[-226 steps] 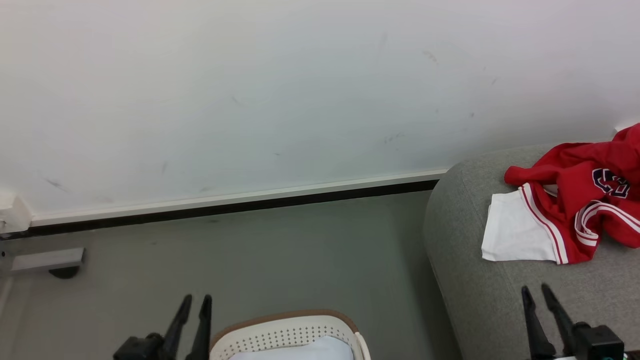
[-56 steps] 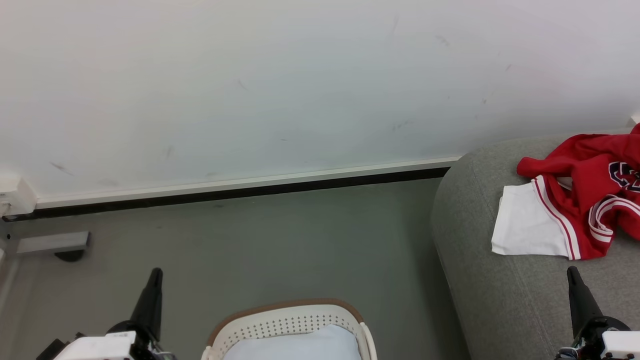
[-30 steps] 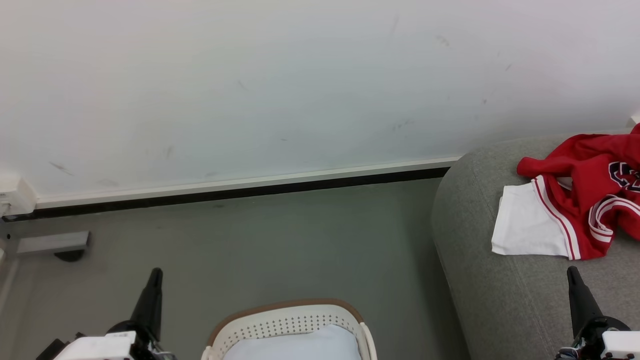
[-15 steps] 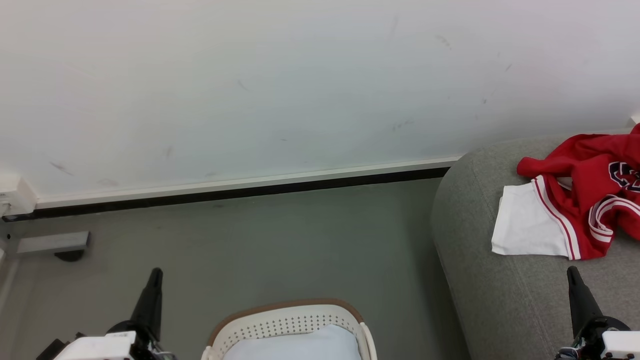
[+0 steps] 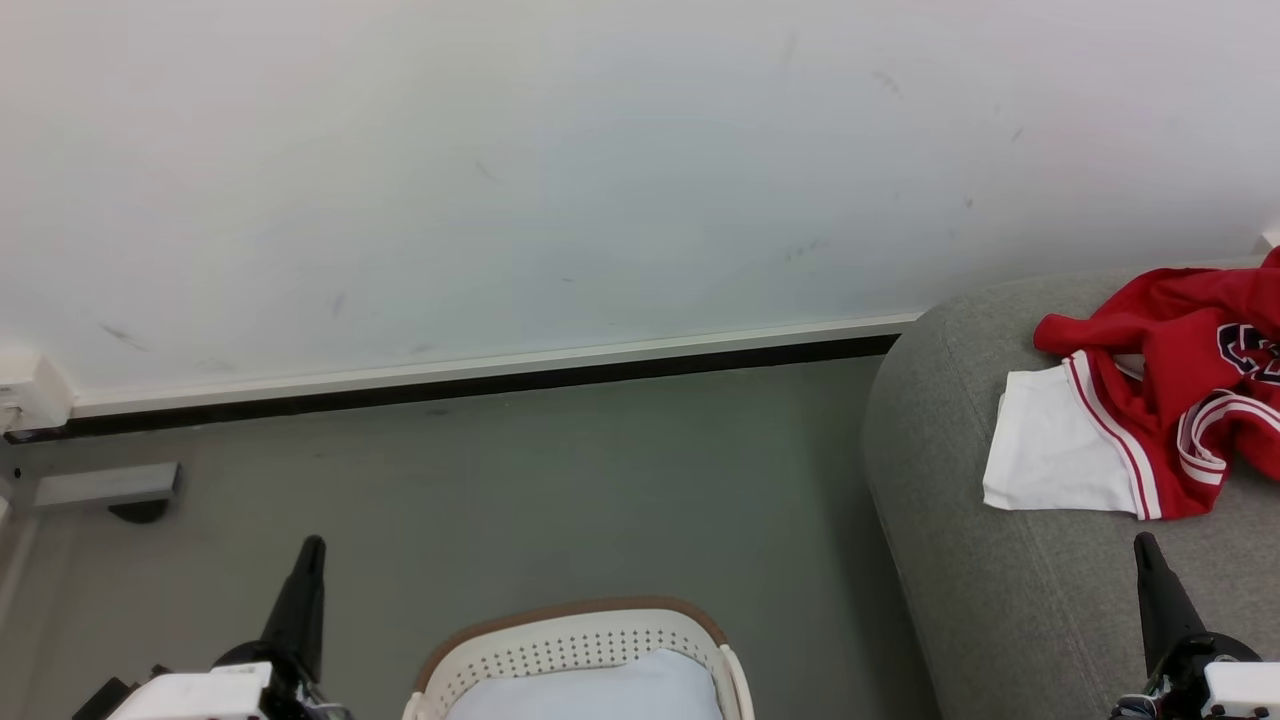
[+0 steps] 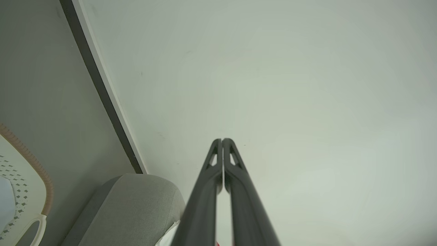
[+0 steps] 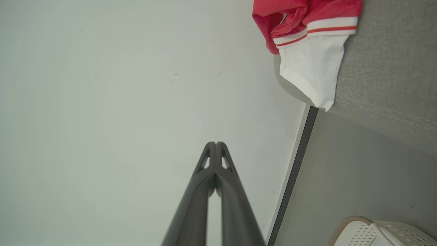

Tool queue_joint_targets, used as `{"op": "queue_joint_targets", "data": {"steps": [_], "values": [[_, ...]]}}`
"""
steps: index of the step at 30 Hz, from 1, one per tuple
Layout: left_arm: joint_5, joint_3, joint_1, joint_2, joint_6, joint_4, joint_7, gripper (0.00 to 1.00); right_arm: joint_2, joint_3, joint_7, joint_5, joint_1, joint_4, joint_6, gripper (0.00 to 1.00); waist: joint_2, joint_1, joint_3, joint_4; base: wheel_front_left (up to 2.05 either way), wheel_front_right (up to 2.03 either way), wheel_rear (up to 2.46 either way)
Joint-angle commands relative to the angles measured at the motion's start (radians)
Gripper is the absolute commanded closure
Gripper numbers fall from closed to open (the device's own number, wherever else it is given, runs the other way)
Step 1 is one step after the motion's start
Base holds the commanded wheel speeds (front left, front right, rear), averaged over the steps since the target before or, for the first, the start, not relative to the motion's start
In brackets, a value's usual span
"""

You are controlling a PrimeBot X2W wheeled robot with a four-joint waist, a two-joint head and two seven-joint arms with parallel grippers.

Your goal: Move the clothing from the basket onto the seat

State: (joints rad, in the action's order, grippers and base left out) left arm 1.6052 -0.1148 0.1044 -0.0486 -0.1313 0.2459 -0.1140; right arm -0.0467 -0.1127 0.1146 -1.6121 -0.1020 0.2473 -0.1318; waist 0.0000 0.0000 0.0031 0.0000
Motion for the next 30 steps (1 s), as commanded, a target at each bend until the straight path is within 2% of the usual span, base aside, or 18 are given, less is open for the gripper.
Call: {"op": "queue_joint_targets", "data": {"steps": [1, 30], "values": [[0.014, -0.002, 0.009, -0.002, -0.001, -0.001, -0.004, 1.0, -0.007, -0.004, 0.003, -0.002, -0.012, -0.006, 0.002, 1.0, 0.0, 0.0, 0.0, 0.0, 0.0, 0.0, 0.0], [0.014, -0.002, 0.009, -0.002, -0.001, -0.001, -0.004, 1.0, -0.007, -0.004, 0.003, -0.002, -0.012, -0.006, 0.002, 1.0, 0.0, 0.0, 0.0, 0.0, 0.0, 0.0, 0.0]]}}
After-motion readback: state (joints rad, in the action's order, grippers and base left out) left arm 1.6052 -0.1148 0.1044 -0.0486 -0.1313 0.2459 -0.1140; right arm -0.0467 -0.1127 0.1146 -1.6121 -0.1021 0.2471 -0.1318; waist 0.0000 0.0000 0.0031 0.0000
